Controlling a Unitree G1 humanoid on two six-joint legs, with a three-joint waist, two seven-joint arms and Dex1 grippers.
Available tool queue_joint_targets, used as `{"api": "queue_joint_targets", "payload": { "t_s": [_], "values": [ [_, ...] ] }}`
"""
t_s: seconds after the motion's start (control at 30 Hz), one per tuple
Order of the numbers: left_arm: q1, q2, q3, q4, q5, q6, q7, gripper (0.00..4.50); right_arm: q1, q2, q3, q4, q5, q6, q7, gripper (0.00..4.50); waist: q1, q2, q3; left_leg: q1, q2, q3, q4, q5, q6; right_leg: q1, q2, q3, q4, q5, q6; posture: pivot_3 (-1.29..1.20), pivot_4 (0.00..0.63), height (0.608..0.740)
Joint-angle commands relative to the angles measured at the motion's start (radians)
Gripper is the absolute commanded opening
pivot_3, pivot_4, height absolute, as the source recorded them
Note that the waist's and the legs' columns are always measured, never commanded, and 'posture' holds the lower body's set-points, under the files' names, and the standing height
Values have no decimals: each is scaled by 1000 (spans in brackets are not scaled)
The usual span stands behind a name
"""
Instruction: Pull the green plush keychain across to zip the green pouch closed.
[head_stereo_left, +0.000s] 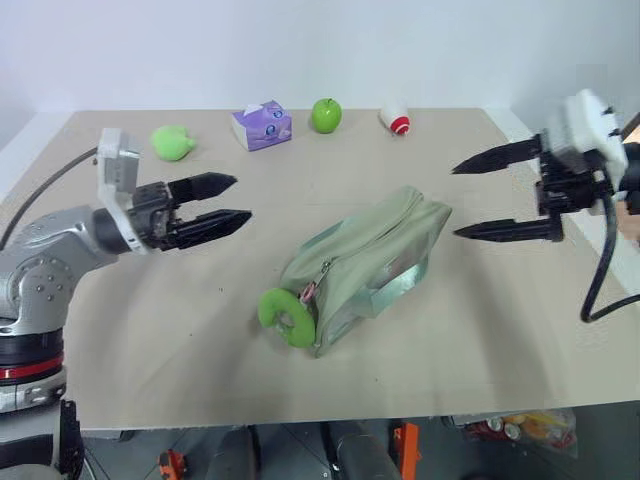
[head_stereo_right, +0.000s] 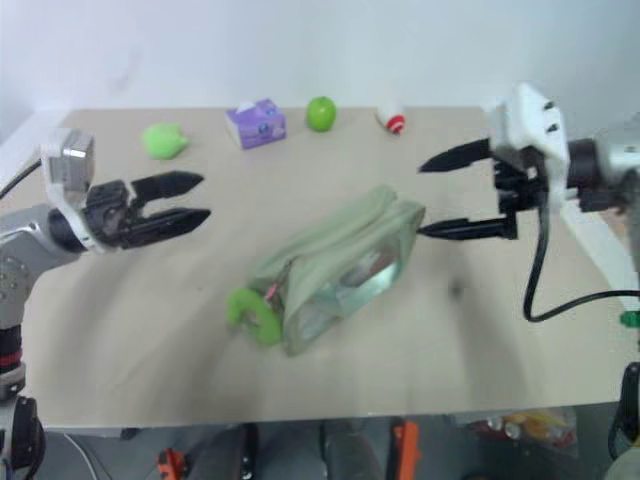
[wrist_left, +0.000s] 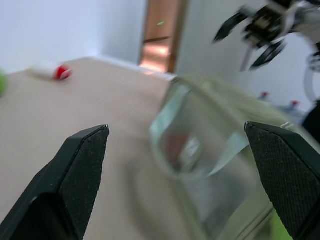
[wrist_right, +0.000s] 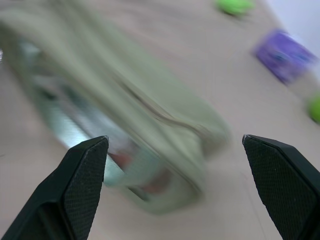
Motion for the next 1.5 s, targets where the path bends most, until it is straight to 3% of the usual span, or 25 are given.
{"api": "queue_joint_targets", "payload": {
  "t_s": [0.03,0.23,0.6,0.83,1.0,1.27,1.37,1.5],
  "values": [
    [-35,-15,-9,-43,-28,5,0,4488,-80,44,43,-31,-25,-26,45,4456,1,0,0,0,0,0,0,0,0,0,0,0,0,0,0,0,150,740],
    [-67,-56,-9,-56,-54,2,30,4488,-127,129,133,-7,-85,-77,89,4456,5,0,0,-1,0,-1,2,0,0,0,0,0,1,0,0,0,150,740],
    [-50,-84,22,-75,-100,9,103,4488,-88,58,232,-75,24,-107,104,4456,6,0,0,-1,0,-2,2,0,0,1,0,0,2,1,1,0,150,740],
    [-47,-90,6,-70,-89,-3,112,4488,-48,109,278,-44,-72,-142,90,4456,6,0,0,-1,0,-2,6,0,0,1,1,0,3,1,1,0,150,740],
    [-55,-94,-4,-57,-78,-7,112,4500,-21,126,261,-17,-109,-154,99,3080,7,0,0,-1,0,-2,9,0,0,2,1,0,3,2,2,0,150,740],
    [-54,-104,-10,-39,-54,-15,109,4500,-36,142,255,36,-150,-190,101,164,6,0,0,-1,0,-2,9,0,0,2,1,0,3,2,2,0,150,740],
    [-52,-104,-3,-23,-36,-30,109,4500,-103,198,256,108,-222,-157,-2,164,2,0,0,-1,0,-2,10,0,0,2,1,0,3,3,2,0,150,740],
    [-78,-86,72,8,-50,-59,134,4500,-173,263,255,92,-248,139,-122,164,2,0,0,-1,0,-2,10,1,0,2,1,0,4,5,2,0,150,740]
  ]
}}
